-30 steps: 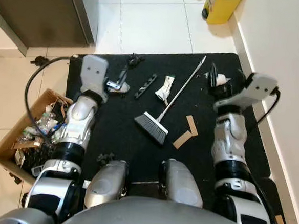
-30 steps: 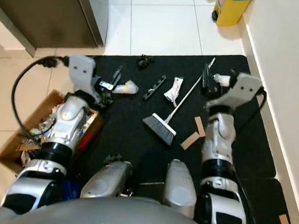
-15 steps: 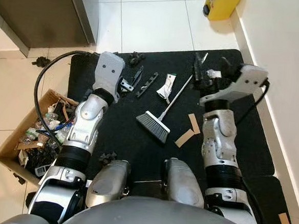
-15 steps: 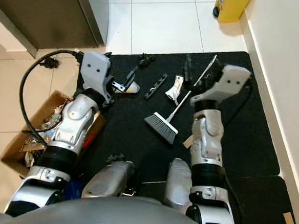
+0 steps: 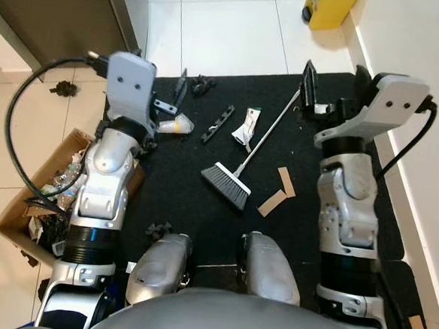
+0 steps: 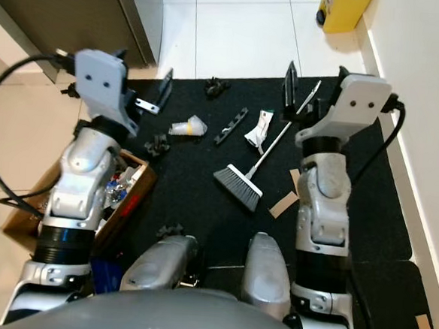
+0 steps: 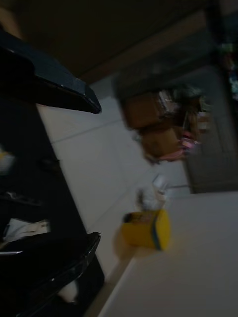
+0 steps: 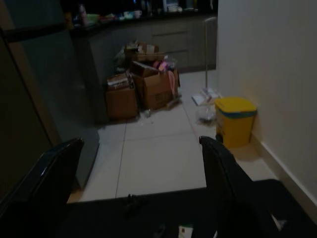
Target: Sweep floor
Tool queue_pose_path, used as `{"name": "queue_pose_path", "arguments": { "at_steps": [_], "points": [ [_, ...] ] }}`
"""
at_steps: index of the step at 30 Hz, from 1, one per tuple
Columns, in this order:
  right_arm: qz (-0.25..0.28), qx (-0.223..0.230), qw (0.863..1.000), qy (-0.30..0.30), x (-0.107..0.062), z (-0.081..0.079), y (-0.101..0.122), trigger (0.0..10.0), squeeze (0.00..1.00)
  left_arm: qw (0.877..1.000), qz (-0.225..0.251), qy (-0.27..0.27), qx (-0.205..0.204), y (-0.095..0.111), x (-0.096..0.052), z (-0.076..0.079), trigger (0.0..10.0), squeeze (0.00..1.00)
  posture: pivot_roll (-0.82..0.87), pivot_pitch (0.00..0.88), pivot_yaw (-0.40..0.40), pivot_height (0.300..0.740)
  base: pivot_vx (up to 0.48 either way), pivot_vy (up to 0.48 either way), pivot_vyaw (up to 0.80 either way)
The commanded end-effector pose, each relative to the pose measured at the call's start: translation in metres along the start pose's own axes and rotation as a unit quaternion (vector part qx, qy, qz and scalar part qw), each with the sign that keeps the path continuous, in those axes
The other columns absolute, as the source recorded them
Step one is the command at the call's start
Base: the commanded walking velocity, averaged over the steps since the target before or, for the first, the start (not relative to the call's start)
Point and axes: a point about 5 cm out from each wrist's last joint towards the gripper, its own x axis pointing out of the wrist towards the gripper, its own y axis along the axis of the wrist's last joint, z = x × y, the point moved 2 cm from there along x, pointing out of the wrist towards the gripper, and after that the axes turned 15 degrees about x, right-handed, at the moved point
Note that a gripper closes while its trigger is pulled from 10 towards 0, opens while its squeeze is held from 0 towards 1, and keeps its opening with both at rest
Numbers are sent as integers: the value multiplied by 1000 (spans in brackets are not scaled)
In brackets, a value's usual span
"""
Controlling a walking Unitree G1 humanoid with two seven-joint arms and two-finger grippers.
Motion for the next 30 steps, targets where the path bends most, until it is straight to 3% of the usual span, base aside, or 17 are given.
{"name": "queue_pose_path", "arguments": {
  "at_steps": [1,2,4,8,15,21,24,30],
  "points": [
    [-16,14,1000,-11,1,1,2,10000,0,998,-50,3,-27,-9,0,-3,10000,0,64,0,-2,740,0,0,0],
    [-16,14,1000,-11,1,1,2,10000,0,998,-50,3,-27,-9,0,-3,10000,0,64,0,-2,740,0,0,0],
    [-41,30,999,-16,1,-2,-1,10000,0,989,-109,22,-97,-19,1,-7,10000,0,63,0,1,740,0,0,0],
    [-61,39,997,-22,1,-4,-3,10000,0,984,-130,30,-118,-22,1,-9,10000,0,61,0,2,740,0,0,0],
    [-54,43,997,-26,2,-7,-1,10000,0,996,-77,-2,-42,-1,4,-3,10000,0,64,0,-1,740,0,0,0],
    [-22,46,999,-11,1,-11,7,10000,0,998,-52,-25,-26,7,1,3,10000,0,64,0,-3,740,0,0,0],
    [-14,45,999,11,-6,-15,3,10000,0,999,-5,-40,-9,15,-5,6,10000,0,65,0,-3,740,0,0,0],
    [-24,35,999,19,-13,-13,-8,10000,0,999,1,-36,-14,5,-14,6,10000,0,63,0,-4,740,0,0,0]
  ]
}}
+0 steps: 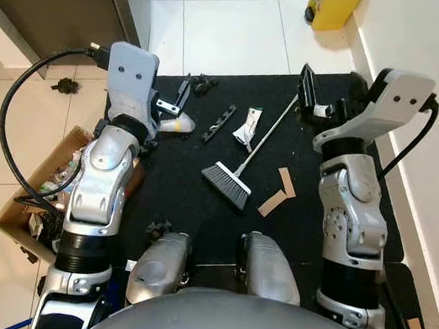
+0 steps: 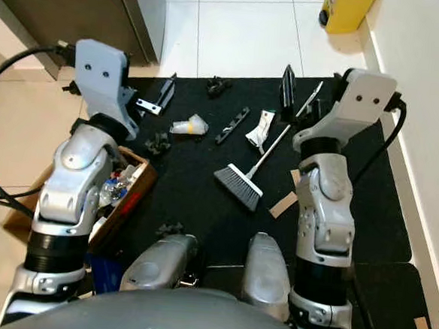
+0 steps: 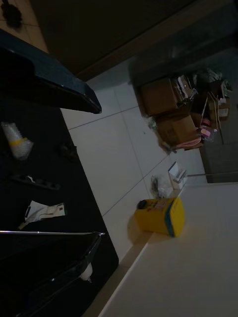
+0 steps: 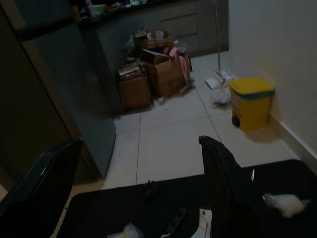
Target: Sweep floor
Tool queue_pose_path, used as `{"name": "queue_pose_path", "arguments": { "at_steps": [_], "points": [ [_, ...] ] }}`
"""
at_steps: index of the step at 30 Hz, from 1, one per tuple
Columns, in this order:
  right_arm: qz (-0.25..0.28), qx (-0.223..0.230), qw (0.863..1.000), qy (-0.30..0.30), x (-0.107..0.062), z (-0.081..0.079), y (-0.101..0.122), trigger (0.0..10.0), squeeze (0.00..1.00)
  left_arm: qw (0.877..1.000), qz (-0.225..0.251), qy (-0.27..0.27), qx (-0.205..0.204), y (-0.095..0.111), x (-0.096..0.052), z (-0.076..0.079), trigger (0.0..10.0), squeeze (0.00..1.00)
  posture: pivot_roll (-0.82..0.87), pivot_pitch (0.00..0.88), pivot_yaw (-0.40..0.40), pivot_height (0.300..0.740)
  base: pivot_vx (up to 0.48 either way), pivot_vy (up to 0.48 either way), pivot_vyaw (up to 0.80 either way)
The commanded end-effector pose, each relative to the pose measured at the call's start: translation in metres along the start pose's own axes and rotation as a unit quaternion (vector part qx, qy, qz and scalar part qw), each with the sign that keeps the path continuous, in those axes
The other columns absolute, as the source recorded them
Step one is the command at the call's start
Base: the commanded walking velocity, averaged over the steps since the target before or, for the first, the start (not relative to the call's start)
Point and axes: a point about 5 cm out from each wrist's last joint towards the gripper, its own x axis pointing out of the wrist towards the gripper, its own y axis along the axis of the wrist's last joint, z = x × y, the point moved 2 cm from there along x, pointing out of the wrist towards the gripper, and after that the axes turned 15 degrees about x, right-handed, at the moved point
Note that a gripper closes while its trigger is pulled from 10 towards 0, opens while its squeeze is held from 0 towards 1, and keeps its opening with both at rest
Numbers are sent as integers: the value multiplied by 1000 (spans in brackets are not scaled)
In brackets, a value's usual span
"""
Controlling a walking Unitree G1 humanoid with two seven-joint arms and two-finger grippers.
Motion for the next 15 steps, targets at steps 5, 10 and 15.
{"name": "queue_pose_path", "arguments": {
  "at_steps": [5,10,15],
  "points": [
    [-38,3,999,-16,-14,14,-26,10000,0,999,-29,-14,20,-32,-18,5,10000,0,67,0,-7,740,0,0,0],
    [-46,6,999,-23,-16,17,-32,10000,0,999,-40,-25,15,-37,-20,9,10000,0,69,0,-8,740,0,0,0],
    [-44,5,999,-19,-16,17,-34,10000,0,999,-32,-26,15,-38,-20,10,10000,0,69,0,-9,740,0,0,0]
  ]
}}
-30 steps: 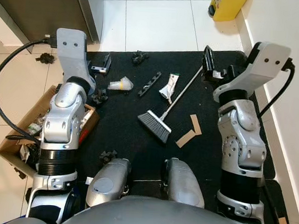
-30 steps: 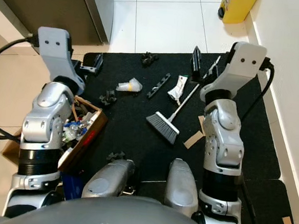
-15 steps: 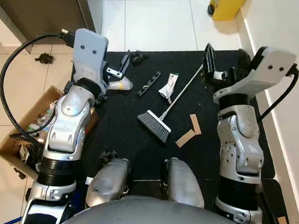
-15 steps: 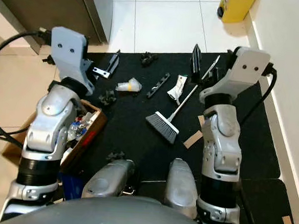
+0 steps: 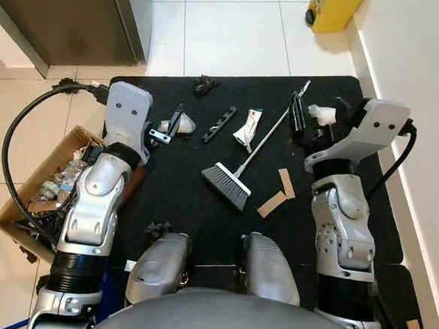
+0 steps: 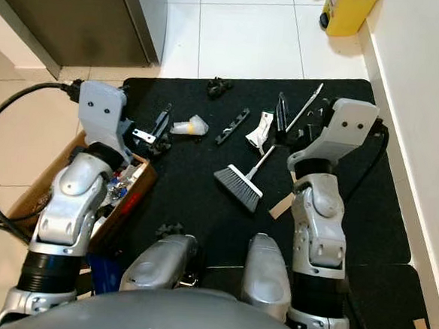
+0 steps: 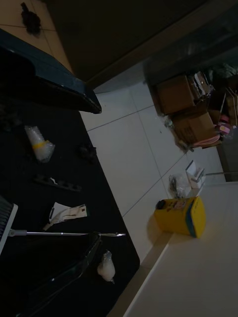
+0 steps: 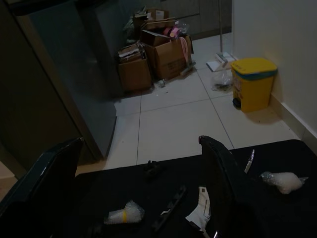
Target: Sweep floor
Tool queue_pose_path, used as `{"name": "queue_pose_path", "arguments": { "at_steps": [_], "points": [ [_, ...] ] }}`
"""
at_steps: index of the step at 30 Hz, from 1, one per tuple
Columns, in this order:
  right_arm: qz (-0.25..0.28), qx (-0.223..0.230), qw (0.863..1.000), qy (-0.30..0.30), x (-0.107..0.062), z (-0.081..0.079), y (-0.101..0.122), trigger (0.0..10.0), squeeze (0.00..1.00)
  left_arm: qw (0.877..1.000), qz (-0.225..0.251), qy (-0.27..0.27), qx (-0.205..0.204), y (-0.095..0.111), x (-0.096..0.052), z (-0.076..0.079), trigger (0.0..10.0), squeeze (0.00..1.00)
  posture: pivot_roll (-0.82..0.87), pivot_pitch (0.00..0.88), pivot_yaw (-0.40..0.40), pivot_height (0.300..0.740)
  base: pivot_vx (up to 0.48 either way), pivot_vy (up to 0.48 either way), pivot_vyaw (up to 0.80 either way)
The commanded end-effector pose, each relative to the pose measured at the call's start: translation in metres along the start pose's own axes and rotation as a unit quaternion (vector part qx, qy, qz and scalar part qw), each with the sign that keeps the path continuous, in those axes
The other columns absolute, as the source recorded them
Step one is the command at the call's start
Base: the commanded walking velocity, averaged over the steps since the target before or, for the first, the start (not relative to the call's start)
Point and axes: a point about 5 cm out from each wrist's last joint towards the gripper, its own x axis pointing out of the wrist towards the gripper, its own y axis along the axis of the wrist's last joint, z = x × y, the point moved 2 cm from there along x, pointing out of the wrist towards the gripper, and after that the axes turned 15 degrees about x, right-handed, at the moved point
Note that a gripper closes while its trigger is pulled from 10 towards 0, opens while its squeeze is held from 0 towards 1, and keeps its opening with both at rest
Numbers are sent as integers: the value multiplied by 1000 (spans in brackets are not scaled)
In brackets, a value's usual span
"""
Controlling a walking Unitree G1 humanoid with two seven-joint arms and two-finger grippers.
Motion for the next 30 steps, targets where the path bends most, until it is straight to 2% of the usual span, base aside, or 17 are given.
{"name": "queue_pose_path", "arguments": {
  "at_steps": [1,30],
  "points": [
    [-5,-2,1000,-2,-1,3,-5,10000,0,1000,1,-10,4,-3,0,3,10000,0,69,0,-9,740,0,0,0],
    [0,-5,1000,1,0,3,-6,10000,0,1000,13,-11,7,-1,3,6,10000,0,65,0,-13,740,0,0,0]
  ]
}}
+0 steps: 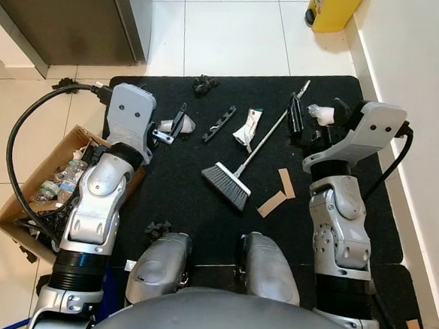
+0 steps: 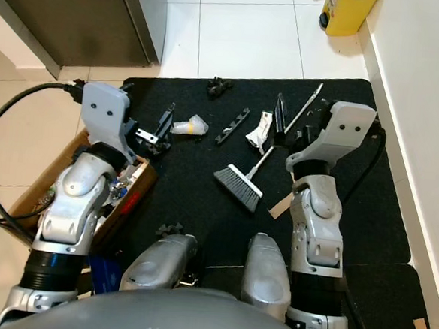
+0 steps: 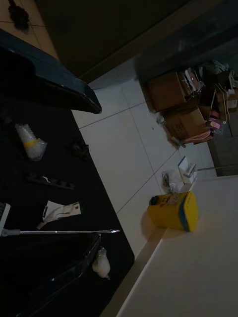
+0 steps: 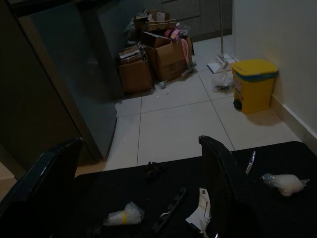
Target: Sweep floor
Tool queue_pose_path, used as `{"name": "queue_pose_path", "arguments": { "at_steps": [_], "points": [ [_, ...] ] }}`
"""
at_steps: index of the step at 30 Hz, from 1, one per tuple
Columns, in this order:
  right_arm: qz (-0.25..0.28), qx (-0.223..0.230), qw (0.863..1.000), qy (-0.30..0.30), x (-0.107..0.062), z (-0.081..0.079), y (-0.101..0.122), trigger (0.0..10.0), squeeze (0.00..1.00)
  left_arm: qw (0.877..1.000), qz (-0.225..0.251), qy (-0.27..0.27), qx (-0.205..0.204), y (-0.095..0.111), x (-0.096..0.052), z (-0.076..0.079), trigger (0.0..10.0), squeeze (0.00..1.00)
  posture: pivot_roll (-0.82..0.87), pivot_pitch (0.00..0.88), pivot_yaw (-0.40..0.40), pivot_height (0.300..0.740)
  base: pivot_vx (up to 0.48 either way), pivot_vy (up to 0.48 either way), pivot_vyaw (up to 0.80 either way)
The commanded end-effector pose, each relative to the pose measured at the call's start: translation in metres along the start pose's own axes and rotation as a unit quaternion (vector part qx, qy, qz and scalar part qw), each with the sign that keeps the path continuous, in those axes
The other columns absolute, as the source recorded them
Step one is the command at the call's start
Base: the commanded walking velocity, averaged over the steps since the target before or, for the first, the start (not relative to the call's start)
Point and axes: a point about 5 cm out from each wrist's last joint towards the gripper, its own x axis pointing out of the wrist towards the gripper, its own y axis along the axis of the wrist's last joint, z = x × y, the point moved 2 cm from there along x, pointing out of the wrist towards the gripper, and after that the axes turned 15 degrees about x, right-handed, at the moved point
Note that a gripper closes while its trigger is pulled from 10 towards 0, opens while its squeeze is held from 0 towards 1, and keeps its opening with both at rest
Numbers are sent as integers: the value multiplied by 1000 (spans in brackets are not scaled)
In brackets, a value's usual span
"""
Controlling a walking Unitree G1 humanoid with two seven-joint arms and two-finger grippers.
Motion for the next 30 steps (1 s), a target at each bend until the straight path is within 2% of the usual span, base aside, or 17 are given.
{"name": "queue_pose_path", "arguments": {
  "at_steps": [1,30],
  "points": [
    [-3,-4,1000,0,0,1,-2,10000,0,1000,-4,-5,2,-2,1,3,10000,0,65,0,-13,740,0,0,0],
    [6,1,1000,-7,2,3,1,10000,0,1000,1,-1,-7,-3,7,3,10000,0,57,0,-17,740,0,0,0]
  ]
}}
